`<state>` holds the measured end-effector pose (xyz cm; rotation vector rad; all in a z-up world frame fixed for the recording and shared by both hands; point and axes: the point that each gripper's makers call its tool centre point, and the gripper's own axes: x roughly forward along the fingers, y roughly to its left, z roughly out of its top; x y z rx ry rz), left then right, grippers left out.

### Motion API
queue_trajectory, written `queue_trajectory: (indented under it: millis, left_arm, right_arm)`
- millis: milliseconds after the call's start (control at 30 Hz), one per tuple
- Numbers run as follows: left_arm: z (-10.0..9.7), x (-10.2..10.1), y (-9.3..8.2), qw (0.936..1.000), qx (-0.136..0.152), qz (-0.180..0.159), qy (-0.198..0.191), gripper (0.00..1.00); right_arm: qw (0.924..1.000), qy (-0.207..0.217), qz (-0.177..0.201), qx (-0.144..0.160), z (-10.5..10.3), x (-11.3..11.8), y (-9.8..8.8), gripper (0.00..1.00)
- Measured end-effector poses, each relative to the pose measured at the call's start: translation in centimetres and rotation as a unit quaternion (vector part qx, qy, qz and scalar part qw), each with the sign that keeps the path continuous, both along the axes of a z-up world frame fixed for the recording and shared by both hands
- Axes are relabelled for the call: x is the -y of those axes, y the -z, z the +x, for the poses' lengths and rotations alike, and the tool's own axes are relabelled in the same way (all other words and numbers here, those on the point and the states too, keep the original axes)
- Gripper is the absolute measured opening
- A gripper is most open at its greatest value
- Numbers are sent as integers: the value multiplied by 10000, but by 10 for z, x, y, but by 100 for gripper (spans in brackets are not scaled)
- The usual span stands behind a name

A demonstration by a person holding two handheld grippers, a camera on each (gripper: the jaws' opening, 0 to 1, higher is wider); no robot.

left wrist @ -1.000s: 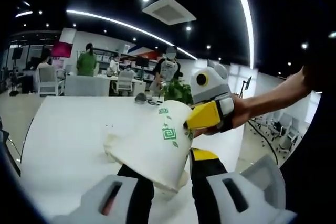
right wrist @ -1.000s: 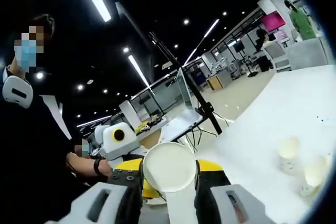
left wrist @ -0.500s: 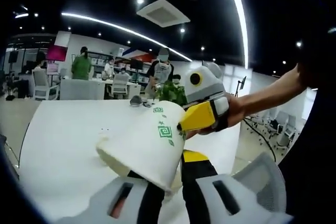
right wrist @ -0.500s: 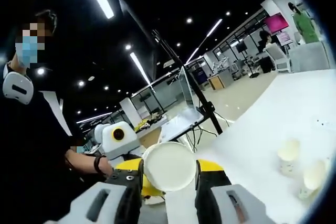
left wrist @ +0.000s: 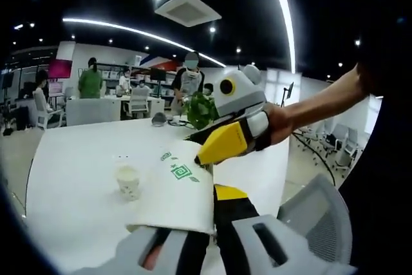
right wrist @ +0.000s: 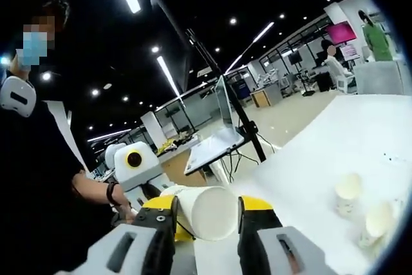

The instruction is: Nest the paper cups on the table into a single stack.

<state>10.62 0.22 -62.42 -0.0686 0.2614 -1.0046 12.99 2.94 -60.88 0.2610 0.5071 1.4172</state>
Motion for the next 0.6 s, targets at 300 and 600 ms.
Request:
queue_trajectory:
  millis: [300,600]
  left_arm:
    - [0,-5,6,9999,-72,99,4,0]
    - [3,-13,15,9993,-121,345,-87,0]
  right_arm:
    - [9999,37,-108,40,-2,-3,5,34]
    - [9994,257,-229,98,1,8,7,22]
